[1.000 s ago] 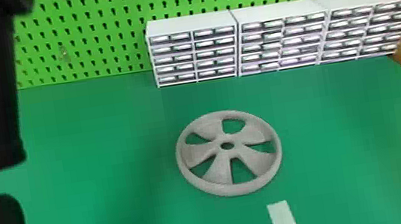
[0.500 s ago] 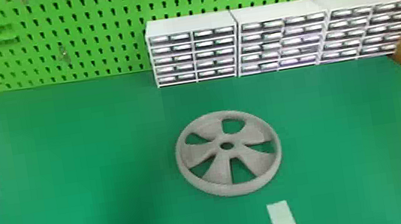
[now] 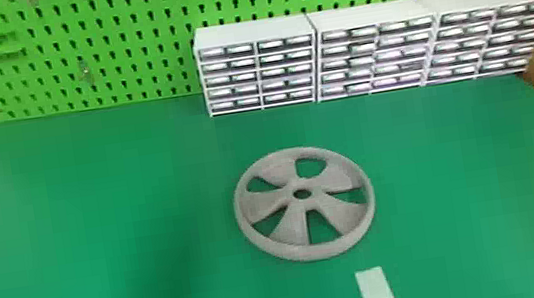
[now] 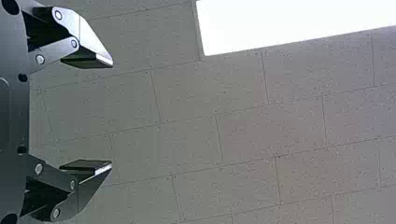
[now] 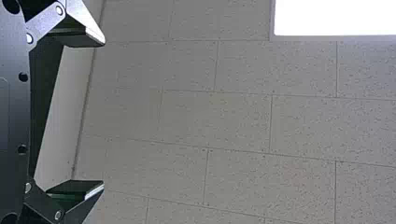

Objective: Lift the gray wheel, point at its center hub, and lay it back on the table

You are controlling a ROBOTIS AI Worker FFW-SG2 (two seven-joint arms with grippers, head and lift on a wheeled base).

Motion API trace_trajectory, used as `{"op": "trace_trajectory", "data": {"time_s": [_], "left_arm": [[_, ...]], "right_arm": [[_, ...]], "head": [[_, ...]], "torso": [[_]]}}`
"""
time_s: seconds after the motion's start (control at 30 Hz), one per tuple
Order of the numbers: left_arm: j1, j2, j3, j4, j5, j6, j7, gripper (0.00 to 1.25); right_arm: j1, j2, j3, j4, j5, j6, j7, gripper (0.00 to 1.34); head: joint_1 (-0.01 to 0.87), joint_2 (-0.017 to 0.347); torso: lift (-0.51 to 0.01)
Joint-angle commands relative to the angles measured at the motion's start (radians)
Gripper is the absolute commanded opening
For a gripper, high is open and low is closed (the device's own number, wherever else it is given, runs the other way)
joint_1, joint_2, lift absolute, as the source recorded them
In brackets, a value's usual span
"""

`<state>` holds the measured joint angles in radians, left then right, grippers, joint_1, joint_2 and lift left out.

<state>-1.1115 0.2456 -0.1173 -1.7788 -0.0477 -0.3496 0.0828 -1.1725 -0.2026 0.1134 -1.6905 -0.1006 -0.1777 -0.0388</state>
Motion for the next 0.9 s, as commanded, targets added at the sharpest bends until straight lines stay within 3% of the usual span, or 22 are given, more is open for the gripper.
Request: {"op": "trace_trajectory", "data": {"time_s": [0.0, 0.27, 0.87], "left_arm": [[0.01, 0.017, 0.013, -0.025, -0.026, 0.015, 0.0, 0.77], [0.045, 0.027, 0.073, -0.056, -0.035, 0.015, 0.02, 0.78], [0.079, 0.04, 0.024, -0.002, -0.023, 0.017, 0.04, 0.78]], "right_arm": [[0.001, -0.008, 0.0, -0.005, 0.001, 0.007, 0.0, 1.13], [0.008, -0.018, 0.002, -0.014, 0.019, 0.027, 0.0, 1.12], [0.031, -0.011, -0.001, 0.032, 0.025, 0.038, 0.0, 1.12]], "head": [[0.692, 0.048], [0.692, 0.048], [0.692, 0.048]], "torso": [[-0.096], [-0.096], [-0.096]]}}
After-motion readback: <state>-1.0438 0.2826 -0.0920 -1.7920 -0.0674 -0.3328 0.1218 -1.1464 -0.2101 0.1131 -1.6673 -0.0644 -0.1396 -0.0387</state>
